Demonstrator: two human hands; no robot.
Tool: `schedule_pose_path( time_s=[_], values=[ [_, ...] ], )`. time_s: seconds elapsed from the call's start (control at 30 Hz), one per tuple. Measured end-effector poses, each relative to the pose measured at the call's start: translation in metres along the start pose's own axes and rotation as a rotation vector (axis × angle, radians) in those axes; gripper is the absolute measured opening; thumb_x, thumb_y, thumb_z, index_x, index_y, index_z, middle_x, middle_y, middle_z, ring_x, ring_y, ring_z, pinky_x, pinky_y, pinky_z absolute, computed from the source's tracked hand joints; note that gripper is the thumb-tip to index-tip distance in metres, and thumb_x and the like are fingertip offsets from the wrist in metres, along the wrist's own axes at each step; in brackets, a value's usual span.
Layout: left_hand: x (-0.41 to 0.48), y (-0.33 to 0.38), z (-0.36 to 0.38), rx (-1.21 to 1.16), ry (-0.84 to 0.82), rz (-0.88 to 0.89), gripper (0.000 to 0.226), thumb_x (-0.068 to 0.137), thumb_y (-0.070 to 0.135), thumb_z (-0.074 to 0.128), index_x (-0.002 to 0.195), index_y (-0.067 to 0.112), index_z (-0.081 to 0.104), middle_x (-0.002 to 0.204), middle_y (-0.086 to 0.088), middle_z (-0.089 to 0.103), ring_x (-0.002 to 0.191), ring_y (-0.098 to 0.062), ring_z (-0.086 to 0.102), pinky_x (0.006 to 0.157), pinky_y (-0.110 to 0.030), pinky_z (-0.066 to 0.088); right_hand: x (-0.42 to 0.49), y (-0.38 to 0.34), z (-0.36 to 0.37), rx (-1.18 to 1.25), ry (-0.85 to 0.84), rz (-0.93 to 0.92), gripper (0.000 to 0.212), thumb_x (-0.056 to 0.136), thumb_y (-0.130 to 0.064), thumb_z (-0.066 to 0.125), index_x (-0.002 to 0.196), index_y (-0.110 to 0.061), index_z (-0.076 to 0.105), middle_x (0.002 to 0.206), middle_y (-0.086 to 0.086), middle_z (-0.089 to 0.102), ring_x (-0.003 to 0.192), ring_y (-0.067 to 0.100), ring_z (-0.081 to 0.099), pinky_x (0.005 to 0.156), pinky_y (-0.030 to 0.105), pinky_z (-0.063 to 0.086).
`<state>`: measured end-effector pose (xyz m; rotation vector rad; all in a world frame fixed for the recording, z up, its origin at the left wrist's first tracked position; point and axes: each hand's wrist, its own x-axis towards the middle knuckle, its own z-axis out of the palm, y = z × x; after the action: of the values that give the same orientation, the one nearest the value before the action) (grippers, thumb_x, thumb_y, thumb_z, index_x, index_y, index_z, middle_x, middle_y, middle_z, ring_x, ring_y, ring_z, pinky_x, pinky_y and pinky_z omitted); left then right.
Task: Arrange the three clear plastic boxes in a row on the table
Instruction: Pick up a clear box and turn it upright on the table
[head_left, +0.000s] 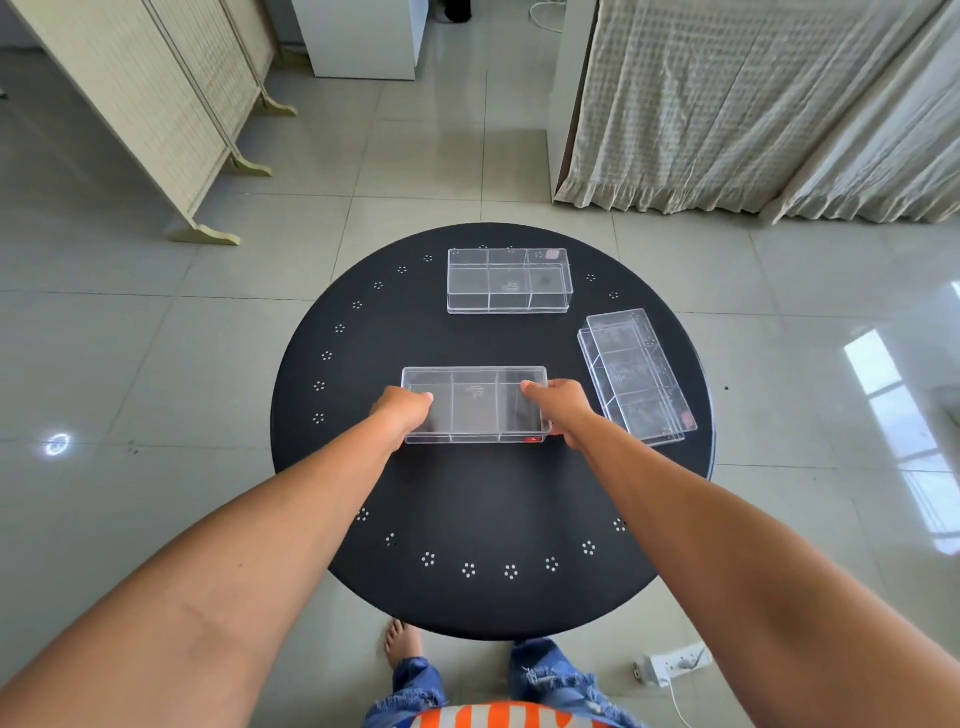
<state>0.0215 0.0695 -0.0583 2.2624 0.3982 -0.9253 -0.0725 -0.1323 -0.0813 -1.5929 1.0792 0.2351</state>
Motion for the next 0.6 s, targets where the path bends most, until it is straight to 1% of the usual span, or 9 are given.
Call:
schedule_pose_path(
  time_s=[0.07,0.13,0.17,0.23,0.27,0.37,0.43,0.5,0.6],
  values=[
    [-0.001,0.003,0.001,0.112,0.116,0.018,0.074,0.087,0.038,0.057,0.151,0.017,0.026,0.149,-0.015,0.038,0.131,-0.034,0.044,0.095,-0.042,0.045,-0.005,-0.002,-0.004,-0.029,0.015,-0.034,0.031,0.090,-0.036,0.060,0.107,-0.011,0.066,0.106,0.008,0.068,0.089,0.024,0.063,0.081,0.040,0.054],
    [-0.004,0.009,0.001,0.246,0.256,0.136,0.078,0.086,0.038,0.056,0.153,0.023,0.020,0.155,-0.012,0.025,0.137,-0.034,0.032,0.108,-0.045,0.038,-0.010,-0.003,-0.010,-0.127,0.078,-0.100,0.047,0.092,-0.037,0.057,0.132,-0.013,0.058,0.126,0.007,0.065,0.109,0.026,0.062,0.092,0.036,0.049],
    [-0.006,0.013,0.003,0.289,0.314,0.236,0.074,0.086,0.037,0.055,0.152,0.024,0.023,0.155,-0.011,0.023,0.138,-0.034,0.030,0.110,-0.046,0.035,-0.012,-0.003,-0.014,-0.169,0.120,-0.142,0.054,0.093,-0.036,0.055,0.141,-0.013,0.051,0.128,0.006,0.064,0.116,0.027,0.060,0.097,0.037,0.048],
    [-0.009,0.026,0.007,0.316,0.369,0.431,0.063,0.088,0.033,0.053,0.148,0.024,0.034,0.155,-0.010,0.024,0.138,-0.033,0.029,0.111,-0.046,0.032,-0.018,-0.002,-0.024,-0.206,0.198,-0.250,0.054,0.093,-0.032,0.054,0.144,-0.014,0.048,0.111,0.005,0.068,0.117,0.026,0.058,0.096,0.038,0.048],
    [-0.012,0.034,0.009,0.313,0.370,0.507,0.057,0.089,0.032,0.053,0.145,0.024,0.040,0.154,-0.009,0.028,0.138,-0.032,0.031,0.112,-0.045,0.032,-0.020,0.000,-0.029,-0.220,0.236,-0.310,0.051,0.093,-0.030,0.053,0.142,-0.016,0.049,0.108,0.004,0.066,0.117,0.025,0.055,0.095,0.037,0.047],
    [-0.020,0.062,0.025,0.319,0.290,0.682,0.043,0.091,0.028,0.050,0.134,0.027,0.055,0.145,-0.006,0.045,0.132,-0.029,0.043,0.109,-0.043,0.034,-0.029,0.013,-0.048,-0.358,0.434,-0.467,0.046,0.092,-0.031,0.057,0.137,-0.023,0.053,0.126,0.006,0.054,0.122,0.027,0.046,0.101,0.039,0.040],
    [-0.026,0.079,0.039,0.314,0.182,0.736,0.040,0.092,0.027,0.048,0.130,0.030,0.059,0.142,-0.004,0.050,0.131,-0.026,0.047,0.109,-0.044,0.037,-0.033,0.027,-0.062,-0.434,0.567,-0.505,0.053,0.088,-0.036,0.062,0.138,-0.024,0.049,0.133,0.009,0.047,0.126,0.031,0.042,0.106,0.042,0.033],
    [-0.028,0.096,0.057,0.323,0.083,0.759,0.041,0.090,0.028,0.048,0.130,0.031,0.059,0.144,-0.002,0.050,0.131,-0.023,0.048,0.108,-0.043,0.039,-0.036,0.041,-0.077,-0.435,0.614,-0.426,0.071,0.083,-0.045,0.066,0.145,-0.026,0.036,0.146,0.009,0.034,0.136,0.032,0.031,0.111,0.047,0.025],
    [-0.025,0.118,0.082,0.369,-0.025,0.771,0.048,0.089,0.032,0.052,0.136,0.031,0.053,0.150,0.000,0.045,0.129,-0.022,0.050,0.101,-0.035,0.039,-0.037,0.064,-0.095,-0.445,0.560,-0.253,0.107,0.072,-0.063,0.070,0.154,-0.031,0.009,0.163,0.009,0.008,0.148,0.032,0.013,0.116,0.052,0.016]
  ],
)
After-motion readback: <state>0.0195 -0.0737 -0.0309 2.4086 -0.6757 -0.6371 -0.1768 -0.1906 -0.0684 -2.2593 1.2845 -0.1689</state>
